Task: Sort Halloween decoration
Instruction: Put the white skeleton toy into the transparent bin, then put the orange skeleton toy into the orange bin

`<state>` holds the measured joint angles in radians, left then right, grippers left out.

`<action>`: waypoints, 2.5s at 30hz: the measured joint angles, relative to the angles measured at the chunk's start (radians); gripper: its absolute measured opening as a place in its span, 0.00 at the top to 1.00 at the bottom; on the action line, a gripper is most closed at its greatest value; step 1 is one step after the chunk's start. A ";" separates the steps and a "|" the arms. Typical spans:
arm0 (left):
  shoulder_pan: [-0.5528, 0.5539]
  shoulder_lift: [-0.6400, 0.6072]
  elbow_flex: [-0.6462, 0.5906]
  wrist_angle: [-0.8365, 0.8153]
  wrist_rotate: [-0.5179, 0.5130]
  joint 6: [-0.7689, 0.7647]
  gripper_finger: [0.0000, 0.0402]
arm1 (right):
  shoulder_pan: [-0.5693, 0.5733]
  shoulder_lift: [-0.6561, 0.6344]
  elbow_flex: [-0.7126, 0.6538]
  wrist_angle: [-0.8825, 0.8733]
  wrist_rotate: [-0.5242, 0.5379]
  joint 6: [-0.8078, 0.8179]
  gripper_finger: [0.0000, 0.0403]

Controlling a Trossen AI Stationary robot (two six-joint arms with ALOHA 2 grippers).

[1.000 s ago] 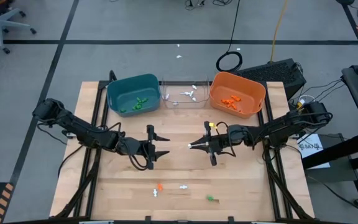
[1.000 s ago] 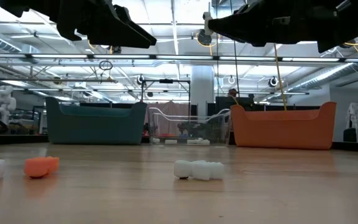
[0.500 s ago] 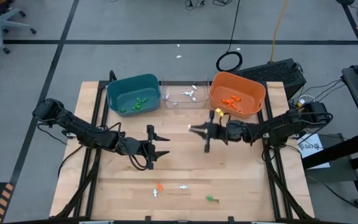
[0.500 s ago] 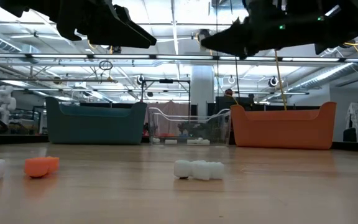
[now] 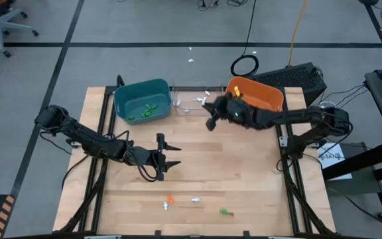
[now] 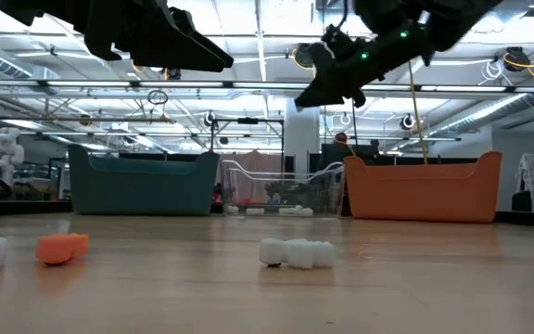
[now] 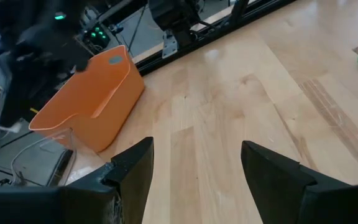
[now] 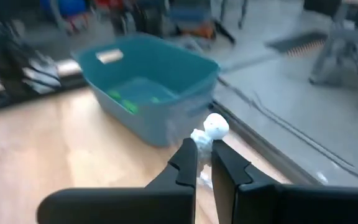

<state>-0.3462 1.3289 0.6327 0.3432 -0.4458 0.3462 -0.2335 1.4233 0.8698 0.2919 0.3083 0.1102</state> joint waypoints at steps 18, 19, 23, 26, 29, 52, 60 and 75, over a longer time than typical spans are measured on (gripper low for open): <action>0.004 0.000 -0.001 0.023 0.031 -0.001 0.40 | -0.272 0.236 0.478 -0.661 -0.240 -0.037 0.99; 0.004 0.000 -0.001 0.023 0.033 -0.001 0.40 | -0.279 0.263 0.502 -0.696 -0.245 -0.041 0.99; 0.004 0.000 -0.001 0.017 0.038 -0.001 0.40 | -0.305 0.373 0.590 -0.756 -0.263 -0.046 0.99; 0.004 0.000 -0.001 0.016 0.046 -0.001 0.40 | -0.318 0.449 0.639 -0.783 -0.263 -0.051 0.99; 0.004 0.000 -0.001 0.014 0.049 -0.001 0.40 | -0.329 0.507 0.673 -0.808 -0.262 -0.051 0.99; 0.005 0.000 -0.001 0.014 0.049 -0.026 0.40 | -0.306 0.547 0.691 -0.876 -0.253 -0.017 0.66; 0.005 0.000 0.000 0.006 0.049 -0.027 0.40 | -0.114 0.416 0.691 -1.006 -0.253 -0.024 0.67; -0.037 0.000 0.000 0.004 0.056 -0.080 0.40 | 0.458 0.243 0.546 -1.174 -0.101 0.108 0.67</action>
<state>-0.3828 1.3293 0.6328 0.3468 -0.3893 0.2665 0.2250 1.6659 1.4161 -0.8817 0.2074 0.2178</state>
